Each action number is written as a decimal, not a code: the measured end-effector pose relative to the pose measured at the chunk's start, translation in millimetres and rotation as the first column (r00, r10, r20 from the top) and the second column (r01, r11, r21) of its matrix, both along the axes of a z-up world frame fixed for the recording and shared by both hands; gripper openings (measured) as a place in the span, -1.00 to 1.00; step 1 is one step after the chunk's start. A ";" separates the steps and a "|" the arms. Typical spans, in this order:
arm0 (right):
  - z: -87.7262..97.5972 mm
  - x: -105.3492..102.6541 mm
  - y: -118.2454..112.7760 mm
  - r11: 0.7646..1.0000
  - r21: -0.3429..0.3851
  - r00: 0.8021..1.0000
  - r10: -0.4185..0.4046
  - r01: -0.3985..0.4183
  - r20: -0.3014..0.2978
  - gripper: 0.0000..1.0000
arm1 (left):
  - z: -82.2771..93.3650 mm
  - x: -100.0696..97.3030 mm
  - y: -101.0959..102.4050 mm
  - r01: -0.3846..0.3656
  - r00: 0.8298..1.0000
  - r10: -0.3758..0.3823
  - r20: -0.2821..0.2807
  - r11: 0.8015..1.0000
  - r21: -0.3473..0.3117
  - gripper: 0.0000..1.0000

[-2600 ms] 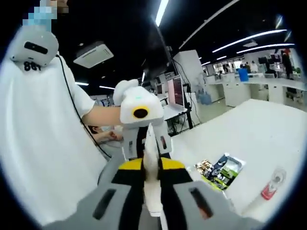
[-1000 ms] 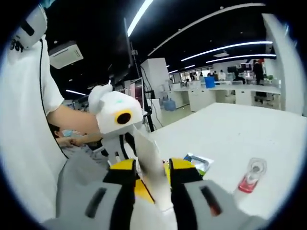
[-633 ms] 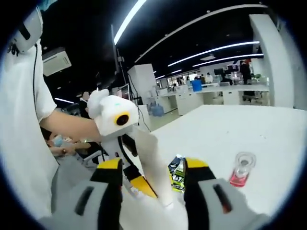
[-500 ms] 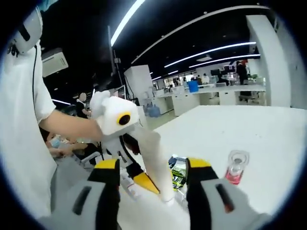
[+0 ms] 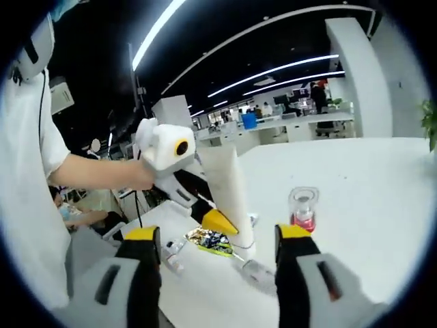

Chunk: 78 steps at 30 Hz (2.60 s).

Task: Arrange the skincare products in the storage area until every visible bottle or jar stands upright without overlapping.

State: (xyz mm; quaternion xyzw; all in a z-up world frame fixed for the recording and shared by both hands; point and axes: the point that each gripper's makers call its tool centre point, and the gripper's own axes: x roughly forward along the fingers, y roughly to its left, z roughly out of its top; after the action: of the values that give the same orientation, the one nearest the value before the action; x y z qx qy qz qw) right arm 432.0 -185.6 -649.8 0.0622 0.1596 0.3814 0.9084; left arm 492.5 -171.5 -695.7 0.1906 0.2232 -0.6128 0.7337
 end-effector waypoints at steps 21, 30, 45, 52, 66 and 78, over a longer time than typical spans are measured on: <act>-28.4 0.6 -22.3 0.992 -0.034 0.991 -0.121 0.119 -0.052 0.77 | -39.0 27.4 -23.7 -0.004 1.000 0.004 -0.005 1.000 0.000 -0.68; -31.9 0.6 -31.0 0.988 -0.028 0.986 -0.156 0.154 -0.052 0.80 | -47.5 29.5 -27.0 0.000 1.000 0.000 -0.010 1.000 0.013 -0.68; -35.9 -1.0 -37.3 0.984 -0.027 0.982 -0.177 0.176 -0.063 0.82 | -51.9 30.0 -29.0 0.002 1.000 -0.003 -0.012 1.000 -0.006 -0.67; -36.6 -0.5 -37.7 0.983 -0.022 0.981 -0.181 0.180 -0.068 0.82 | -52.2 31.0 -30.7 0.003 1.000 -0.003 -0.013 1.000 -0.004 -0.66; -37.8 -0.8 -38.1 0.982 -0.019 0.980 -0.187 0.186 -0.075 0.82 | -55.8 31.1 -30.6 0.011 1.000 -0.011 -0.016 1.000 0.026 -0.65; -37.6 -1.2 -39.4 0.981 -0.015 0.978 -0.193 0.193 -0.076 0.82 | -55.9 30.9 -33.1 0.020 1.000 -0.020 -0.014 0.999 0.030 -0.65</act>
State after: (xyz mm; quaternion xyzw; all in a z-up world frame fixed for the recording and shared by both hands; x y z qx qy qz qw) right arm 430.8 -225.0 -687.4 0.0886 0.1894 0.2882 0.9345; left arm 523.3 -204.6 -751.5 0.1994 0.2356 -0.6181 0.7230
